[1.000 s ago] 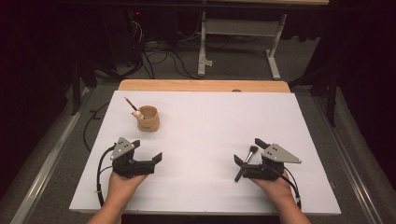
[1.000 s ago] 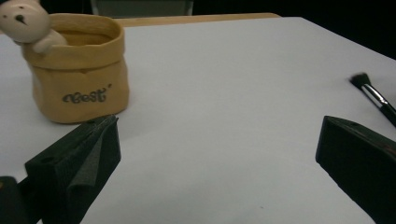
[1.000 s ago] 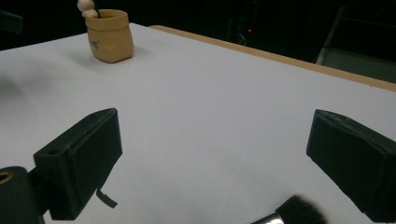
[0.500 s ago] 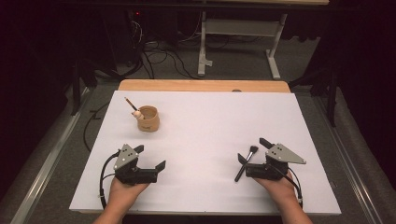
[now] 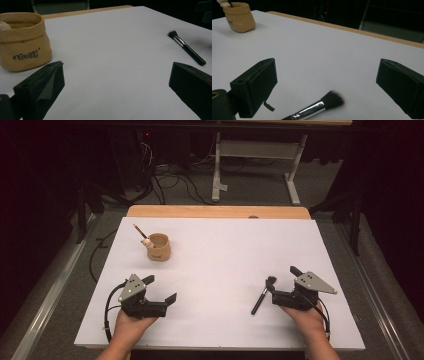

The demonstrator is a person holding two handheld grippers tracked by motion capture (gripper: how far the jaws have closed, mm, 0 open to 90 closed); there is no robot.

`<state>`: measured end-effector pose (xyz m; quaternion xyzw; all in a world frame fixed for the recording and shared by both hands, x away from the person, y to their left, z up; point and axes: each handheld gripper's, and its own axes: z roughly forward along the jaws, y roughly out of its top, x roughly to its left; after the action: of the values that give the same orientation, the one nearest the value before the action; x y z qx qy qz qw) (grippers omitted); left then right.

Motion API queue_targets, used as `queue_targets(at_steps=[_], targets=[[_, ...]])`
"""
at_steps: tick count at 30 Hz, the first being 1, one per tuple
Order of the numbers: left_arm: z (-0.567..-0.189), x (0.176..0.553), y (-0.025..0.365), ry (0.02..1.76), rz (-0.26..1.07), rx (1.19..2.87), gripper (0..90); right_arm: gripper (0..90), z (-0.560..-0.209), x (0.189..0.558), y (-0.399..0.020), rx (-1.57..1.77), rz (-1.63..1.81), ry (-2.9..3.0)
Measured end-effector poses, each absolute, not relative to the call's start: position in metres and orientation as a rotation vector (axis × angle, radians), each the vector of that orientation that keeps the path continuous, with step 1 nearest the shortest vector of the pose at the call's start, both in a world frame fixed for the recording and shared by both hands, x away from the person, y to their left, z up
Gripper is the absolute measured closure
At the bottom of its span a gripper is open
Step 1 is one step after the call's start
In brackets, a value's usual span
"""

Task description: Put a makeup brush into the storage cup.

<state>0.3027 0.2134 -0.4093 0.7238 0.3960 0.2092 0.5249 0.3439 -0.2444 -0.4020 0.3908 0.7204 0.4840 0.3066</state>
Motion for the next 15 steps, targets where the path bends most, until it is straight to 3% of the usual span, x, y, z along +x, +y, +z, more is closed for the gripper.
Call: queue_targets(at_steps=[15], targets=[[-0.405,0.302,0.220,0.936,0.493,1.713,0.6,5.5,-0.412,0.351,-0.256,1.134,1.163,1.911]])
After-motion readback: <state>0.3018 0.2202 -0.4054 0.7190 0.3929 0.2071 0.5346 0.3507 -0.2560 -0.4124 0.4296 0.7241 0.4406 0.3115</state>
